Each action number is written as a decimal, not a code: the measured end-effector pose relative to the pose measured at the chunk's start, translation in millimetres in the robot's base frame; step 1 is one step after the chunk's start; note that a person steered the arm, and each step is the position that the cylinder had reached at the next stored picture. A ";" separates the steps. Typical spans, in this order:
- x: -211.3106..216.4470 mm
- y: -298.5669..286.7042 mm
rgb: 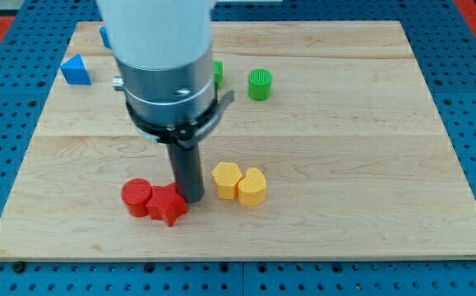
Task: Push the yellow blocks above the red blocks
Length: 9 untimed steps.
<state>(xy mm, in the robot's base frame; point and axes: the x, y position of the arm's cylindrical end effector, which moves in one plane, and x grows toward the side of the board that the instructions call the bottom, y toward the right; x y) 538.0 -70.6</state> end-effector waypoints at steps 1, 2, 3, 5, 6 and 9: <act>-9.0 -26.6; -14.6 -47.5; -53.7 -61.5; -100.7 9.0; -101.5 46.4; -102.8 50.1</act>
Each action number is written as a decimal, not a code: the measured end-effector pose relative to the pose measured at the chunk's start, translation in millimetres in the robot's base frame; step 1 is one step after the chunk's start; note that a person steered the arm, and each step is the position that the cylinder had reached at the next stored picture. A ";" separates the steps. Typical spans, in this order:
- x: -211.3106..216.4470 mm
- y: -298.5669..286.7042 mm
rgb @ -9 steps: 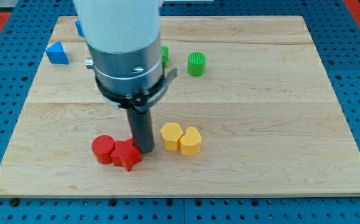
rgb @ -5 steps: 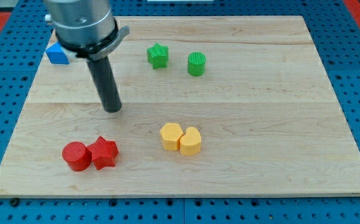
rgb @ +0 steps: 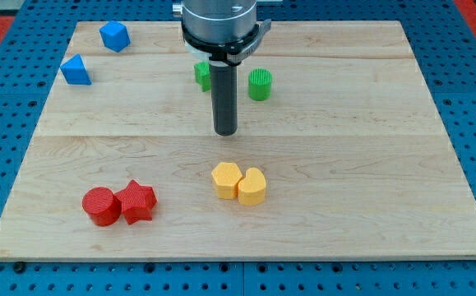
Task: Push the yellow blocks above the red blocks
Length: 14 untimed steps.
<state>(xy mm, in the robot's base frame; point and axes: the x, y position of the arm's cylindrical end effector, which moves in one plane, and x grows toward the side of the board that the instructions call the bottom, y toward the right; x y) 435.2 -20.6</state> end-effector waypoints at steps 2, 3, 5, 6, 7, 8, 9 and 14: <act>-2.3 0.0; -2.4 15.5; 60.8 48.2; 96.8 63.6; 110.3 93.3; 117.7 89.0; 96.7 57.9; 123.7 27.5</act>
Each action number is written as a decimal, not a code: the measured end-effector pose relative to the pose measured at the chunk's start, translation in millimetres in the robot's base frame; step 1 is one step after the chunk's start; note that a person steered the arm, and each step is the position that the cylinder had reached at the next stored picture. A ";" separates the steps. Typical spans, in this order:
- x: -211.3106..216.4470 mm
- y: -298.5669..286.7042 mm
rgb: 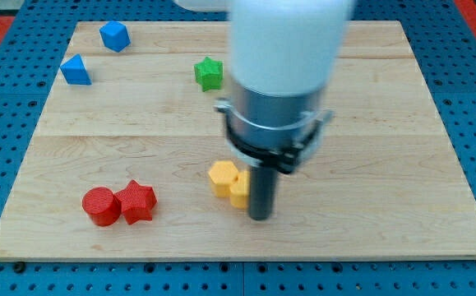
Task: Push the yellow blocks above the red blocks
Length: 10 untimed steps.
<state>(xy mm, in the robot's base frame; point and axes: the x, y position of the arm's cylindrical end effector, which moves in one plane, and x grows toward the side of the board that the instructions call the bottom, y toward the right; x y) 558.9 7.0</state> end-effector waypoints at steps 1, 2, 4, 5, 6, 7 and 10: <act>-36.1 -6.1; -36.1 0.1; -65.1 45.6; -79.0 40.5; -79.1 26.5; -77.0 -16.6; -49.1 -85.5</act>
<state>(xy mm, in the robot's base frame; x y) 509.8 -78.5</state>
